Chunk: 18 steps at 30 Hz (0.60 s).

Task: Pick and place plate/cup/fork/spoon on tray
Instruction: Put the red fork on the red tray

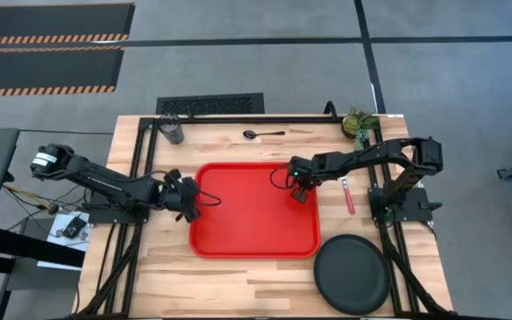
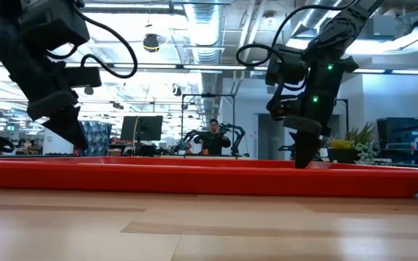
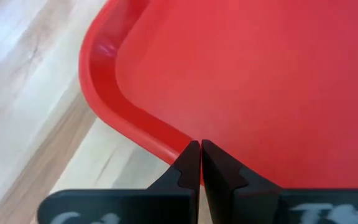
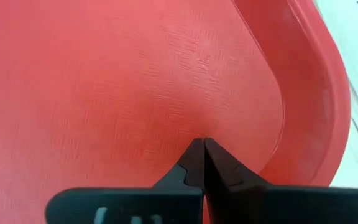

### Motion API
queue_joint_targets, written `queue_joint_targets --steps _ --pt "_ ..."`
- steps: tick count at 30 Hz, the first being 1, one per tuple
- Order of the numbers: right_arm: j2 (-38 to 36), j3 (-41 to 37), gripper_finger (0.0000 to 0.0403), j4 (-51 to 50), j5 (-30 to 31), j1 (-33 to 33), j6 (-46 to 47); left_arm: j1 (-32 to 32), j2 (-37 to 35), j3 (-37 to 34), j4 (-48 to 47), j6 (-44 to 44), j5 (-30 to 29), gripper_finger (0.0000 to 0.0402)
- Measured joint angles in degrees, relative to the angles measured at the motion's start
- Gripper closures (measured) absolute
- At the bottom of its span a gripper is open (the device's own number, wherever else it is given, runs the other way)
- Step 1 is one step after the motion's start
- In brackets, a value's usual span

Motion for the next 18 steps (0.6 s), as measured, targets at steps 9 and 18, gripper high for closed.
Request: queue_joint_targets --steps 9,18 --pt "-7.7 -0.1 0.0393 1.0 0.2 1.0 -3.6 2.7 -1.2 0.0 0.9 4.8 0.0 0.0400" --pt "-24.0 -12.6 0.0394 14.2 4.1 4.2 -1.7 5.1 -9.3 0.0 10.2 14.6 2.1 0.0400"
